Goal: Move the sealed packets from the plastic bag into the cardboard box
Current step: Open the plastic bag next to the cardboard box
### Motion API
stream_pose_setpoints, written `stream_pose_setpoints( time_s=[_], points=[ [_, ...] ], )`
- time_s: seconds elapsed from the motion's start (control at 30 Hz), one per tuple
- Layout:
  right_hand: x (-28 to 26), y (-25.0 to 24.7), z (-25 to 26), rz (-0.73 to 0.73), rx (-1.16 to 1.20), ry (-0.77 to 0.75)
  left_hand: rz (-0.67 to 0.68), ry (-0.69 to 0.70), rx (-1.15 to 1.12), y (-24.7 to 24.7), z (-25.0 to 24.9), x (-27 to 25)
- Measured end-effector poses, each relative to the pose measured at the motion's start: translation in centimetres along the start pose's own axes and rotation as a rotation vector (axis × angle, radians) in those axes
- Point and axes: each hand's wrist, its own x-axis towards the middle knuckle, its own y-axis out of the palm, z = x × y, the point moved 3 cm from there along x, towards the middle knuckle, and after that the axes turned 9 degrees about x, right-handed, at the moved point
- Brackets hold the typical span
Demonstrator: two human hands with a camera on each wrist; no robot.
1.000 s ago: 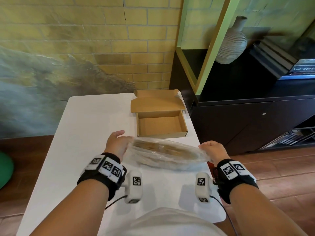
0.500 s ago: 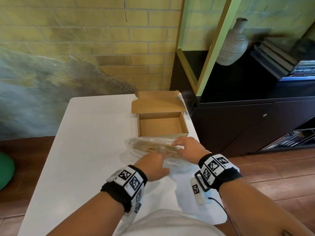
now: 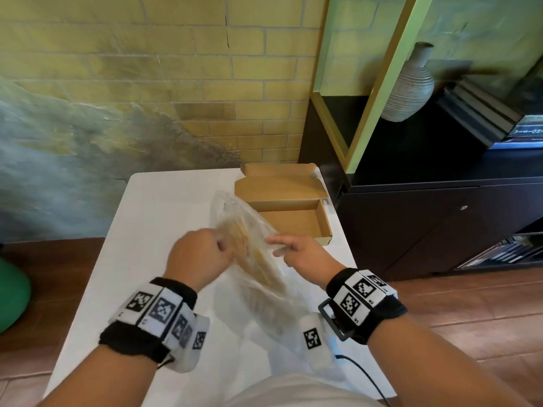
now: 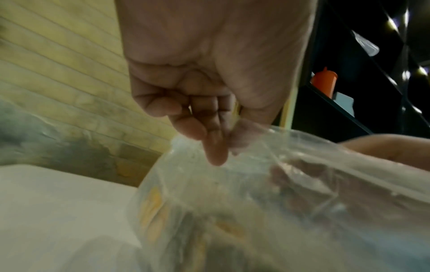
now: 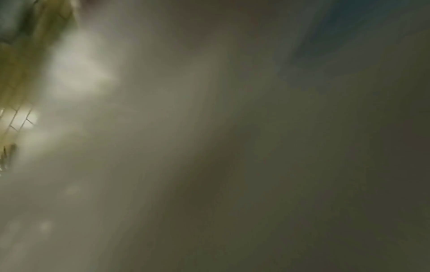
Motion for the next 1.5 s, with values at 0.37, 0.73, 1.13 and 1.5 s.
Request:
stream_pose_setpoints(
  time_s=[0.37, 0.73, 1.13, 1.5],
  points=[
    [5.0, 4.5, 2.1, 0.153, -0.082, 0.109, 0.064, -0.199, 0.193, -0.8, 4.9, 5.2],
    [5.7, 0.4, -2.9, -0.020, -0.626, 0.199, 0.232, 0.115, 0.433, 3.8, 1.0, 5.8],
    [4.6, 0.3, -6.0, 0.132, -0.852, 0.299, 0.467, -0.023, 0.186, 5.9, 0.5, 7.0],
    [3.8, -0.9, -6.9, 0.003, -0.727, 0.275, 0.484, 0.012, 0.429, 5.1, 0.4, 5.9]
  ],
)
